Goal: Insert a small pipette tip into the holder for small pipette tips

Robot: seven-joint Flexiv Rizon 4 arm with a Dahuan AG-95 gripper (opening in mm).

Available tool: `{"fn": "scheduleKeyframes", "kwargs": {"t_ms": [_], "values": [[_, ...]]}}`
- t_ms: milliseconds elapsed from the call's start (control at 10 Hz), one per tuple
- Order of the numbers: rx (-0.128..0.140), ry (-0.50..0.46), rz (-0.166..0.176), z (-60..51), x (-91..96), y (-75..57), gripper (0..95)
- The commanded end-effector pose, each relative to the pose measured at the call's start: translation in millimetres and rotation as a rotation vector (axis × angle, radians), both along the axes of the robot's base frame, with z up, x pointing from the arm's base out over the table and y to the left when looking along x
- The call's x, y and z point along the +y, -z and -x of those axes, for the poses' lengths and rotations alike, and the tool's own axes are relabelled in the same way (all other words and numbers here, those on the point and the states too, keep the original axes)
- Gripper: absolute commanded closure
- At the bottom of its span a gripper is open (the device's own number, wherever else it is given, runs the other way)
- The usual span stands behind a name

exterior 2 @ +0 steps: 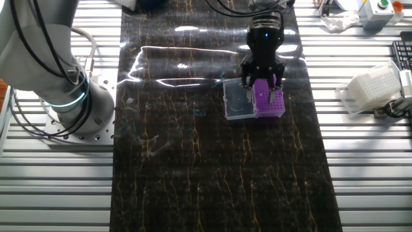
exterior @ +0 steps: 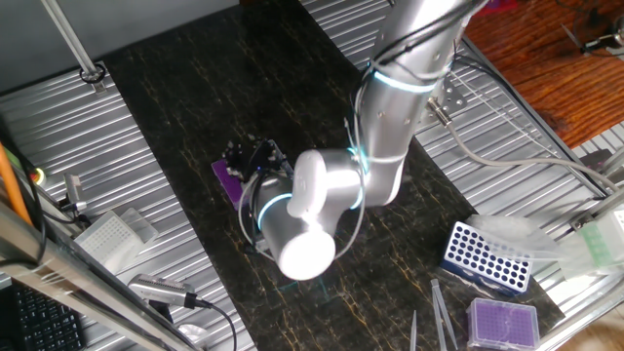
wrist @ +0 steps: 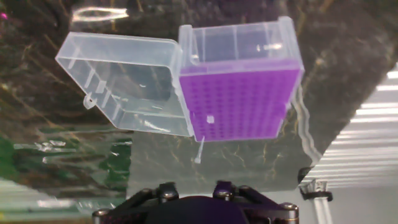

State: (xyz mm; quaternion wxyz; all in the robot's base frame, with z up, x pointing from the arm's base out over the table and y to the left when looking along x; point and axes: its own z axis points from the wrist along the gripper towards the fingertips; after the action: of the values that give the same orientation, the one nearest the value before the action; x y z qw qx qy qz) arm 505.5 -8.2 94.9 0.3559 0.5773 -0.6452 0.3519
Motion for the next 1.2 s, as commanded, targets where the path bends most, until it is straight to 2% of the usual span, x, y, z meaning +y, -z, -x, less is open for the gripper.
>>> {"fn": "scheduleKeyframes", "kwargs": {"t_ms": [100, 300, 500, 600, 900, 1200], "values": [[-0.089, 0.048, -0.114, 6.4, -16.5, -10.7, 95.0], [-0.161, 0.090, -0.162, 8.4, -22.2, -15.3, 95.0], [-0.207, 0.111, -0.207, 7.5, -25.0, -19.0, 95.0], [-0.241, 0.134, -0.233, 5.9, -28.3, -23.2, 95.0], [-0.310, 0.192, -0.239, -0.5, -30.1, -29.6, 95.0], [-0.358, 0.237, -0.241, -5.0, -29.5, -31.7, 95.0]]}}
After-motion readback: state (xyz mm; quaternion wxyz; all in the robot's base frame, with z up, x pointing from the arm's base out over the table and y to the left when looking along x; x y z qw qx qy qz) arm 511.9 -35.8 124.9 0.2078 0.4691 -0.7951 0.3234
